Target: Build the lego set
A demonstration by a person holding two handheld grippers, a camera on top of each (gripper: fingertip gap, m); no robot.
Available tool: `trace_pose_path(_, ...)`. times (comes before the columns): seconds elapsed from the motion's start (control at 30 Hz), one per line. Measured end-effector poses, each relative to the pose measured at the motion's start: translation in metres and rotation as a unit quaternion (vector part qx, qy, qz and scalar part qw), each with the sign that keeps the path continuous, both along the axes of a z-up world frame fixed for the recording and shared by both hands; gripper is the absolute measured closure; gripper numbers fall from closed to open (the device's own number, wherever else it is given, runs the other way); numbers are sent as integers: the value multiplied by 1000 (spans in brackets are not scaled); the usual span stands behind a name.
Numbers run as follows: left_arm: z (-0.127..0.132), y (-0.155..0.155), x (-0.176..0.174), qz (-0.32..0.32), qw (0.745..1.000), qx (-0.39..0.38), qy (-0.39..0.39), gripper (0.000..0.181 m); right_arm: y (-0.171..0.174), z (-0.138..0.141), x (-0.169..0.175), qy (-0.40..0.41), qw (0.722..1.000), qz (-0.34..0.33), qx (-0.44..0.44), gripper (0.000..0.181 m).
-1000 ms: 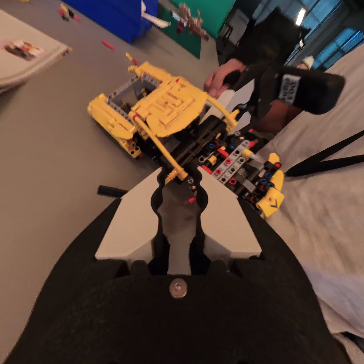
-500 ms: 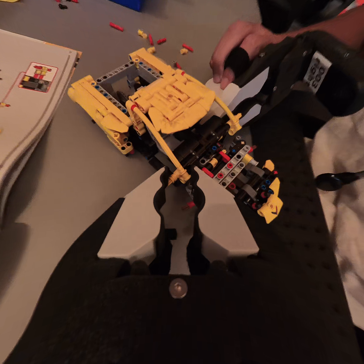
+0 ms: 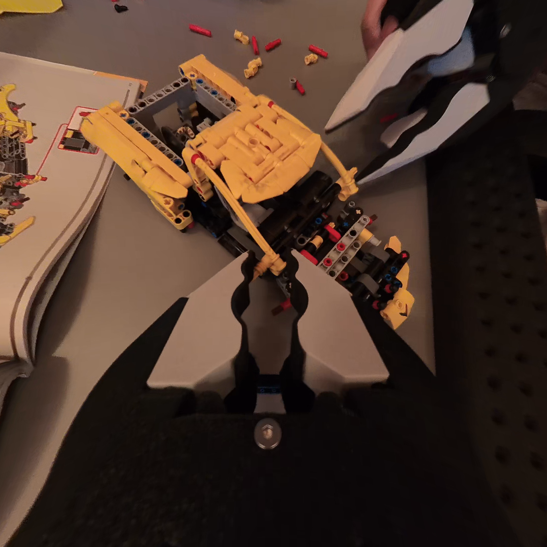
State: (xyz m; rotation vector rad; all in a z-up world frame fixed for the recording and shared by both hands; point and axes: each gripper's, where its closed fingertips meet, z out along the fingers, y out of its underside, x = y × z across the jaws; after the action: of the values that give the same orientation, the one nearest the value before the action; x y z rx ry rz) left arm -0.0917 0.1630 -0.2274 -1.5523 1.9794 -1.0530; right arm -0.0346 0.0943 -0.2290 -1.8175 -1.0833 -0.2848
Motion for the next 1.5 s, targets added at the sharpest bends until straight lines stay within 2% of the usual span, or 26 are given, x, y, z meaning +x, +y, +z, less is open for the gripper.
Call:
trace_pose_path(0.07,-3,1,3,4,1000,12,0,160,-4,6,4,66,996,-44,-30,136)
trace_pose_path(0.17,-3,0,5,14,1000,20,-8,160,-4,18,-2,184,976,-99,-65,136)
trace_pose_path(0.33,8,5,-6,56,998,12,-39,152,10,41,-6,361,920,-146,-52,138)
trace_pose_path(0.4,21,23,-25,107,992,2,-63,152,15,46,0,419,894,-157,-38,140)
trace_pose_path(0.47,30,52,-49,189,978,-9,-92,153,17,50,9,459,873,-165,-16,142)
trace_pose_path(0.6,34,109,-97,349,928,-46,-124,153,19,60,15,472,867,-160,10,146)
trace_pose_path(0.7,50,135,-115,407,897,-47,-164,153,19,54,8,458,876,-152,-6,144)
trace_pose_path(0.77,54,140,-119,414,890,-56,-181,153,20,52,5,450,880,-149,-9,144)
trace_pose_path(1.0,35,147,-123,434,888,-41,-144,153,22,50,6,458,876,-153,-16,145)
trace_pose_path(1.27,22,158,-130,453,881,-60,-125,153,28,48,10,467,870,-159,-24,147)
trace_pose_path(1.5,23,165,-136,464,874,-69,-128,153,32,45,14,464,869,-168,-27,148)
